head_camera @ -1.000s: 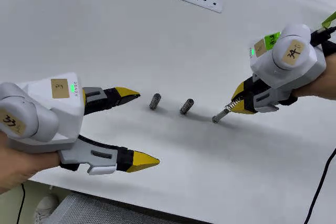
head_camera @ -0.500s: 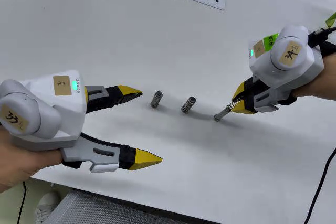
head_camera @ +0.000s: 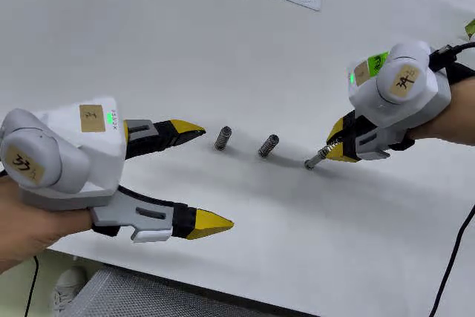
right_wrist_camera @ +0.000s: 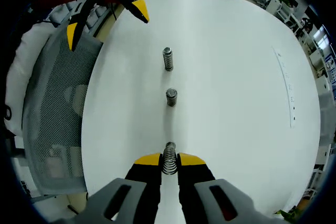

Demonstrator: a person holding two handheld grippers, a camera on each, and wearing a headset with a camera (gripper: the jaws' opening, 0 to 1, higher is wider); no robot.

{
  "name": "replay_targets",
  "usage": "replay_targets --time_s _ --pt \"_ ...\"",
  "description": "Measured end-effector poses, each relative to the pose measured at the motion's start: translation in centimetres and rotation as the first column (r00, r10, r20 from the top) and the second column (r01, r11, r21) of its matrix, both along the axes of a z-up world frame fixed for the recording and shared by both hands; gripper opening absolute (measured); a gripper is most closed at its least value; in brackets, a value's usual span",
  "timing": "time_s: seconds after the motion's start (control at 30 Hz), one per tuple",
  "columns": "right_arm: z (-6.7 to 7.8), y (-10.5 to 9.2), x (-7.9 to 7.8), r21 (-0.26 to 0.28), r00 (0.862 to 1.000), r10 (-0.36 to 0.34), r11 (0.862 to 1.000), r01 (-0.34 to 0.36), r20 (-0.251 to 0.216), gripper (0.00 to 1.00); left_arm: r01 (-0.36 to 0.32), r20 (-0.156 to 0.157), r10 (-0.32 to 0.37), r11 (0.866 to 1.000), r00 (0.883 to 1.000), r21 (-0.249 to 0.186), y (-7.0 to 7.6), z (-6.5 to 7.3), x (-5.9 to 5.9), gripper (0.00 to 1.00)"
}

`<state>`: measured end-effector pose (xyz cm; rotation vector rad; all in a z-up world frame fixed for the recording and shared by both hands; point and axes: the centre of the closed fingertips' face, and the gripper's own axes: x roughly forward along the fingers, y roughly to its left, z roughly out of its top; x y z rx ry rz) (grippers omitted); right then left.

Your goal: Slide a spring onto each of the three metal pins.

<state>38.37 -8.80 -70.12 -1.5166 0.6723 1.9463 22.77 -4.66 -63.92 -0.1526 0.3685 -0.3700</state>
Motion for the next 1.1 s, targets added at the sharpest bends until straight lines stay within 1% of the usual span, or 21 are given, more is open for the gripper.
replay_targets --time_s 0.43,0.53,0.63,0.83,1.1 --pt "-1.0 0.2 -0.3 0.005 1.0 0.01 1.0 -0.01 0.008 0.12 -0.004 -0.002 0.004 1.0 1.0 -0.006 0.1 -0.2 -0.1 0.76" --pt "-1.4 0.2 -0.4 0.008 1.0 0.016 1.0 -0.016 0.015 0.12 -0.004 -0.002 0.004 1.0 1.0 -0.008 0.1 -0.2 -0.1 0.76" --pt "-2.2 0.2 -0.5 0.007 1.0 0.013 1.0 -0.013 0.013 0.12 -0.005 -0.004 0.005 1.0 1.0 -0.008 0.2 -0.3 -0.2 0.76" --pt "-2.8 0.2 -0.5 0.014 1.0 0.014 1.0 -0.014 0.019 0.12 -0.006 -0.004 0.006 1.0 1.0 -0.01 0.2 -0.4 -0.2 0.76" --pt "-3.7 0.2 -0.3 0.011 1.0 0.014 1.0 -0.014 0.026 0.12 -0.005 -0.005 0.005 1.0 1.0 -0.014 0.1 -0.4 -0.1 0.76"
